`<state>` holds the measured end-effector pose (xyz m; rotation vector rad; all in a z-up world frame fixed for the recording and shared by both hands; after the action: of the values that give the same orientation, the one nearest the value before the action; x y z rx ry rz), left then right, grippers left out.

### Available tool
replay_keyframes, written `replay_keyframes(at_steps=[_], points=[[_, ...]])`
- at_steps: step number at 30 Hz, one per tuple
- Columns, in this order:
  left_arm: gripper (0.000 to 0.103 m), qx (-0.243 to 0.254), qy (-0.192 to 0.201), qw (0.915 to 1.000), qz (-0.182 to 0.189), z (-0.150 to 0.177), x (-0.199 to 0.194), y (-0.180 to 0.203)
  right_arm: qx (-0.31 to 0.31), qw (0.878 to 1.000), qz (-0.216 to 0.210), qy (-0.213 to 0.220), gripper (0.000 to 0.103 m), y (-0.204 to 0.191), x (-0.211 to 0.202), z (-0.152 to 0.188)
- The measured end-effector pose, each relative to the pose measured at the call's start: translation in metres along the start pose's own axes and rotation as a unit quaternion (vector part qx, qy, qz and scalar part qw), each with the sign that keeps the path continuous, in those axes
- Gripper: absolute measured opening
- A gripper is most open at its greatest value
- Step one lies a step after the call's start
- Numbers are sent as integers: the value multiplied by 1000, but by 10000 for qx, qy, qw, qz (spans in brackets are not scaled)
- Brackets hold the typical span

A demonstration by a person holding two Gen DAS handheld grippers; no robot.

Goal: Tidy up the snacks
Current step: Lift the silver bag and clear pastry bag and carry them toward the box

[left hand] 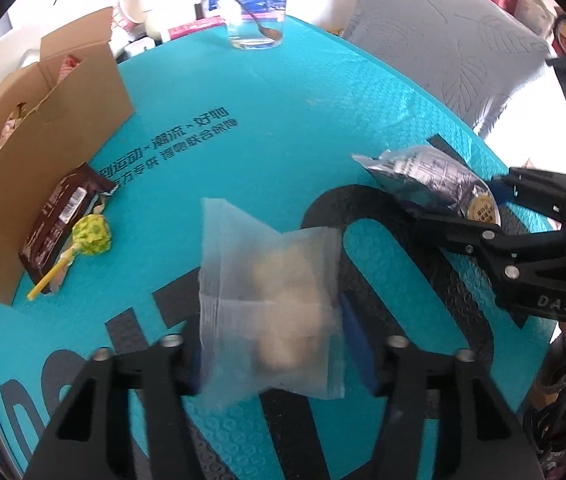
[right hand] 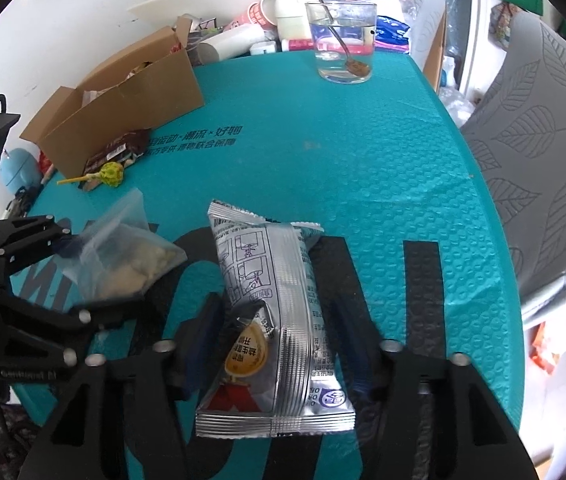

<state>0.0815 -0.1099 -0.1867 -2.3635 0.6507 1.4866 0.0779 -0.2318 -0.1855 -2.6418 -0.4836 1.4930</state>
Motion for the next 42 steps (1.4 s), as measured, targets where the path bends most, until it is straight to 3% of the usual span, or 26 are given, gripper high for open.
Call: replay_keyframes(at_steps=[2,4,8,17,33,42], points=[[40,-90,12,9999,48,1,-1,-3,10,10000,-10,28,43,-1,0,0],[38,-119,12,9999,97,1,-2,-3,19,10000,-70,48,42,-3,-1,1],[37,-284,31,9993,257,4,-5,-4,-27,9998,-172,37,41,-10,-1,3],[37,-508,167,9983,212,6,-16,-17,-131,9990,-417,15,37,-30,-2,4],[37,-1089,367,9934,-1,24,-38,-55,-307,9940,-1040,-144,36,-81,10,1],[37,-1238,808,9885,-310,17,-72,-88,-511,9899,-1321,-35,36,-116,7,-18]])
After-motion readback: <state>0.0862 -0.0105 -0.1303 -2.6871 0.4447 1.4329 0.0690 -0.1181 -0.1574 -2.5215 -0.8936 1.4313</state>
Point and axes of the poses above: each gripper's, at about its wrist camera, not at the fingertips, and x roughly the way its jaws point, y to its right, z to its underside, the point moved 10 cm from there along x, roughly the way its jaws point, and after that the axes turned 7 degrees about x, right-handed, at the moved point
